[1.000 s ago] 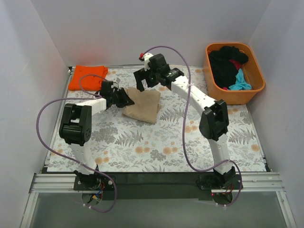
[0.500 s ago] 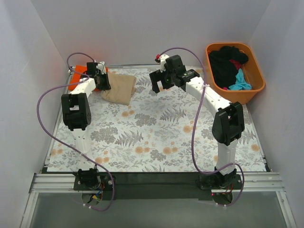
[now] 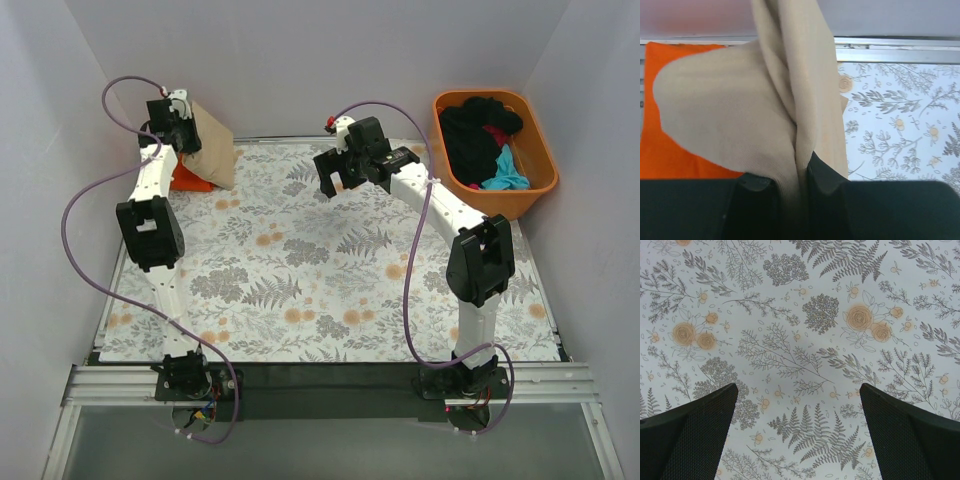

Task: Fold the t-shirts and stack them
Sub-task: Neatly place the folded tshirt to the corner

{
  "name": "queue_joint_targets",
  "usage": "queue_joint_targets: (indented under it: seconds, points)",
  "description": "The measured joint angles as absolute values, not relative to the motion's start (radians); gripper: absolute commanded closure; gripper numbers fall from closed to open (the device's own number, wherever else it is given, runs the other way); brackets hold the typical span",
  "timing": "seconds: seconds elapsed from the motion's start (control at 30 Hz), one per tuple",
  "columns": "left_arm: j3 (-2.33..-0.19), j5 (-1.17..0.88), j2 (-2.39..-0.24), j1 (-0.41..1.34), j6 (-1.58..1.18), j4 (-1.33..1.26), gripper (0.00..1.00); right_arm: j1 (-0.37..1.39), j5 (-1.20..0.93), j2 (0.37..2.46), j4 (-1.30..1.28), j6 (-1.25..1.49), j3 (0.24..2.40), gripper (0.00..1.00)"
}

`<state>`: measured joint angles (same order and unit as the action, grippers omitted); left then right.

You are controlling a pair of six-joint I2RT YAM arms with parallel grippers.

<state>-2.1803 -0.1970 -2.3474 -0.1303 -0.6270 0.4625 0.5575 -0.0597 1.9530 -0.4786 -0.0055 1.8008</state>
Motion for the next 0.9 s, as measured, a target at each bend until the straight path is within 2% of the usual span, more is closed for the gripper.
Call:
queue_joint_targets:
  seconds: [0.9]
  points:
    - [-2.232,-0.278,-2.408,-0.234,-0.524,0.427,0.94,0.558,-0.075,1.953,-0.475,-0.006,1.784,0.02]
